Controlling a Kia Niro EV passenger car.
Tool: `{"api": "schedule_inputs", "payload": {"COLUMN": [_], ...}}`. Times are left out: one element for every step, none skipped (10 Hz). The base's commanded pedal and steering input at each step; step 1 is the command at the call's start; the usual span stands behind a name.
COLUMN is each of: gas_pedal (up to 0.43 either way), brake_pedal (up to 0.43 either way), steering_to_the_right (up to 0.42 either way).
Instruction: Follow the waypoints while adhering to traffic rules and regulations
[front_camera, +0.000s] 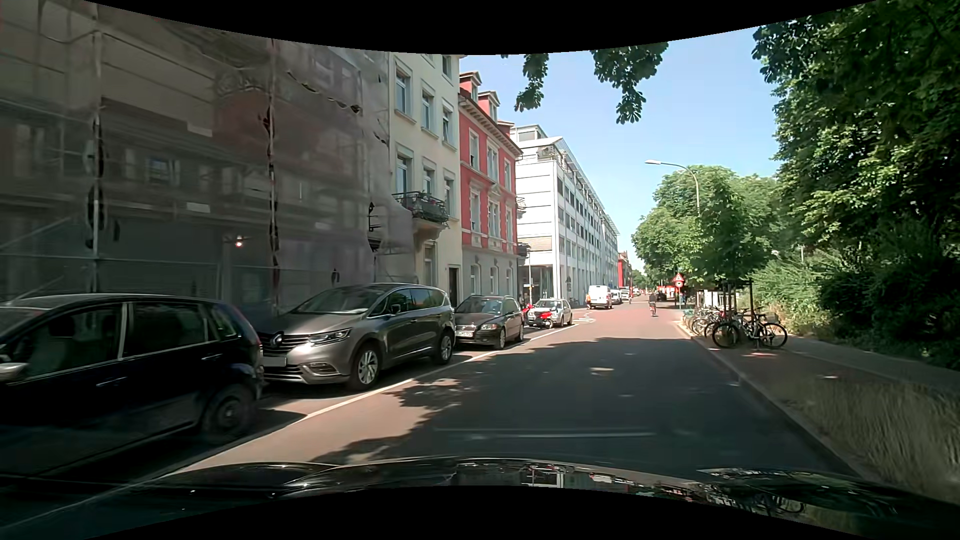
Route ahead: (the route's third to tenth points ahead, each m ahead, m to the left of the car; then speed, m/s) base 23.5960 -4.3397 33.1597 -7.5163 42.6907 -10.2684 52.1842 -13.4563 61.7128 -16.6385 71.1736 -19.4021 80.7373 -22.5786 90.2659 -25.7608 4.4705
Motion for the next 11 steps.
{"api": "schedule_inputs", "payload": {"gas_pedal": [0.248,0.248,0.248,0.248,0.24,0.24,0.24,0.24,0.209,0.197,0.197], "brake_pedal": [0.0,0.0,0.0,0.0,0.0,0.0,0.0,0.0,0.0,0.0,0.0], "steering_to_the_right": [0.232,0.232,0.229,0.226,0.22,0.21,0.201,0.186,0.171,0.157,0.141]}}
